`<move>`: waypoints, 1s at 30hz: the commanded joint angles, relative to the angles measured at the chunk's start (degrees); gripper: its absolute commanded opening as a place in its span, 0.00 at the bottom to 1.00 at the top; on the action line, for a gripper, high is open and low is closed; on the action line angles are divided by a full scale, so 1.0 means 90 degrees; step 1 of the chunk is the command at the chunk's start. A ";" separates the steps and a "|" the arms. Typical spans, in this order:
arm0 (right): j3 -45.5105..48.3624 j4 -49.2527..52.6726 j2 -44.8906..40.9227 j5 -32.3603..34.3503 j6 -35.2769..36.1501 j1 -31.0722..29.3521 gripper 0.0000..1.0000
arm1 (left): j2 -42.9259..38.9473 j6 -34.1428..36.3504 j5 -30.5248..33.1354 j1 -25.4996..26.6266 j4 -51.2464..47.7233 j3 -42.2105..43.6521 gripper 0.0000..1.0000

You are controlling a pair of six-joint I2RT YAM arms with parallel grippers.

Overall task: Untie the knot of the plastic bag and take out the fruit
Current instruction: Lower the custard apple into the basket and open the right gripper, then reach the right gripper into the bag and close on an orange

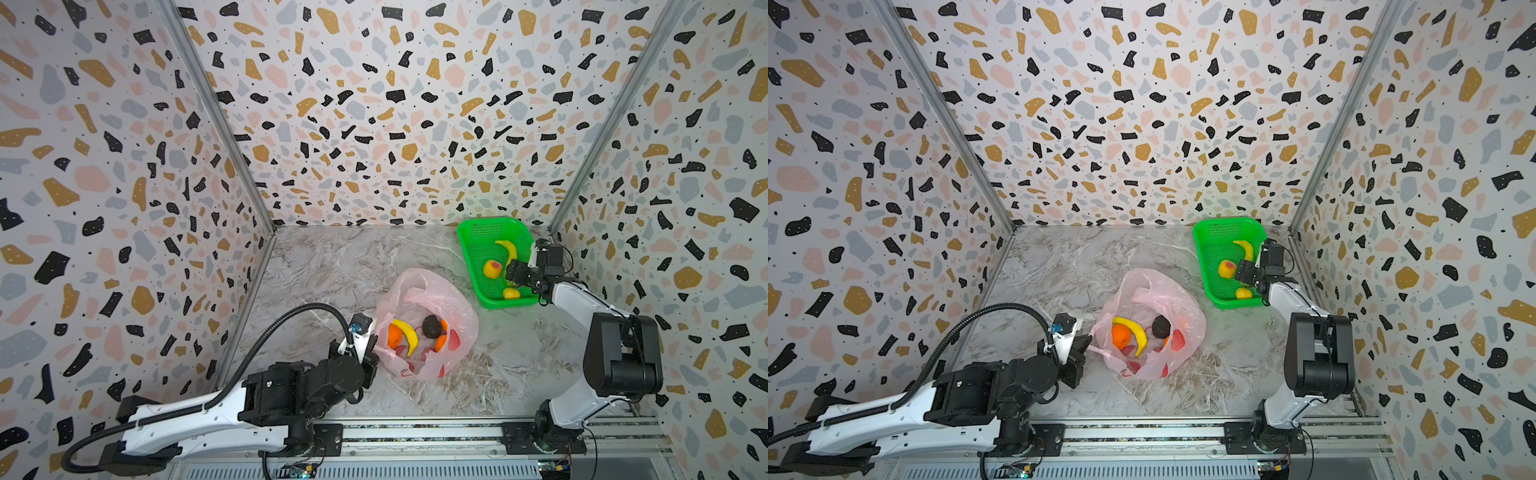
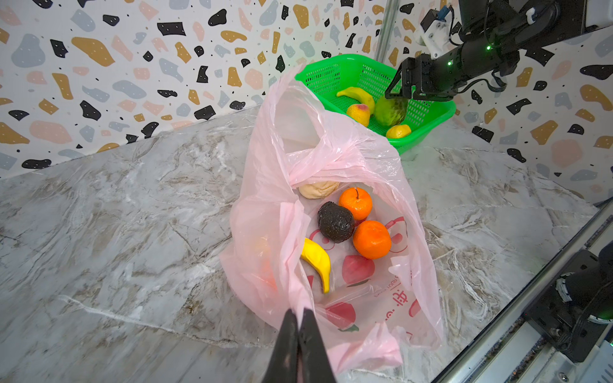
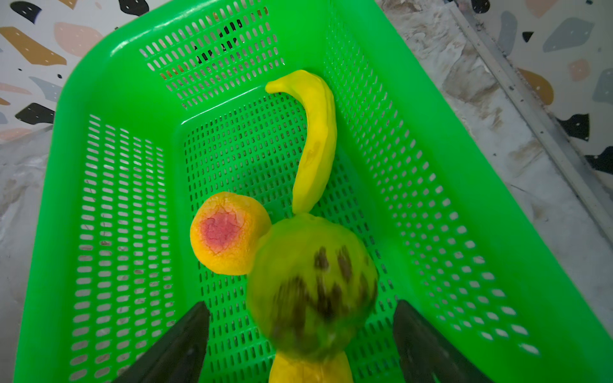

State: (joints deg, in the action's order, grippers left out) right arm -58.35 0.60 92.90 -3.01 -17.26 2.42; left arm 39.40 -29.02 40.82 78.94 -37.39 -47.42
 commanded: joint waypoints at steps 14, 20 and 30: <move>-0.0263 0.1327 -0.1488 -0.1042 0.0056 -0.0325 0.90 | -0.0071 0.0138 0.0074 0.0038 0.0297 -0.0016 0.00; -0.0392 0.2431 -0.2437 -0.2216 0.0285 -0.1184 0.89 | -0.0134 0.0018 0.0021 0.0038 0.0266 0.0088 0.00; -0.0877 0.3406 -0.2844 -0.2213 0.0026 -0.4142 0.87 | -0.0066 -0.0209 -0.0164 0.0038 0.0041 0.0030 0.00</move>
State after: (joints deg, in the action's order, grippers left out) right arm -65.21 26.92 68.23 -21.82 -15.77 -31.38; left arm 38.74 -29.65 40.14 78.94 -36.84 -47.00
